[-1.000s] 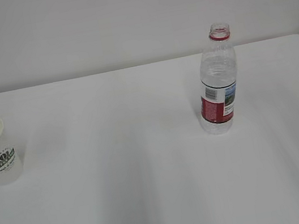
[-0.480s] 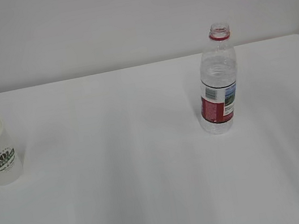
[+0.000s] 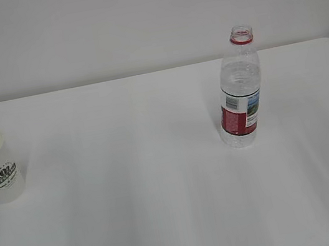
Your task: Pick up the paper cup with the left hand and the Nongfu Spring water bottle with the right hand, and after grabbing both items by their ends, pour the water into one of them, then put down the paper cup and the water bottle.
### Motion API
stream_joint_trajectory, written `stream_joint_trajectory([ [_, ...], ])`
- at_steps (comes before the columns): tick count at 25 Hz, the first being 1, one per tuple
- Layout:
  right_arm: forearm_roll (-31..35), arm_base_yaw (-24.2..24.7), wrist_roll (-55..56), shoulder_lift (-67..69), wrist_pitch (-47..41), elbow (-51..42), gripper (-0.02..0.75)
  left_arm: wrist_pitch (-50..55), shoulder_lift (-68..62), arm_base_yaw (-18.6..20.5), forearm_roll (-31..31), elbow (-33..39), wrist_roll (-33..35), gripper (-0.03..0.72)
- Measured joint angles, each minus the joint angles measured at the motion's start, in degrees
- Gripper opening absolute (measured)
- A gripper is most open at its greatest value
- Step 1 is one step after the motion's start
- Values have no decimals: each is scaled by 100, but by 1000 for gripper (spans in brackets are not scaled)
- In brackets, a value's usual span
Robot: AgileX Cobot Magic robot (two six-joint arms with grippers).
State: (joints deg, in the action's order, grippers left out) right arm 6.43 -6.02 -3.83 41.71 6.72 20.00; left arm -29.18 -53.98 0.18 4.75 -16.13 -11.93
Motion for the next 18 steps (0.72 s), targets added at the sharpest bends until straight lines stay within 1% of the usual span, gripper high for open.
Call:
stream_joint_trajectory([
  [3, -96, 0, 7, 328, 247, -107, 554, -307, 0, 0, 147, 292, -151, 524],
  [5, -217, -51, 7, 562, 575, -206, 554, -390, 0, 0, 219, 412, -183, 524],
  [12, -853, -166, 229, 1411, 1518, -285, 554, -871, -89, 0, 590, 535, -245, 510],
  [15, -1360, -166, 608, 1662, 1882, -285, 554, -1135, -437, 0, 928, 535, -507, 505],
  [18, -1956, -166, 895, 1837, 2035, -285, 554, -1446, -916, 0, 1230, 535, -1081, 504],
])
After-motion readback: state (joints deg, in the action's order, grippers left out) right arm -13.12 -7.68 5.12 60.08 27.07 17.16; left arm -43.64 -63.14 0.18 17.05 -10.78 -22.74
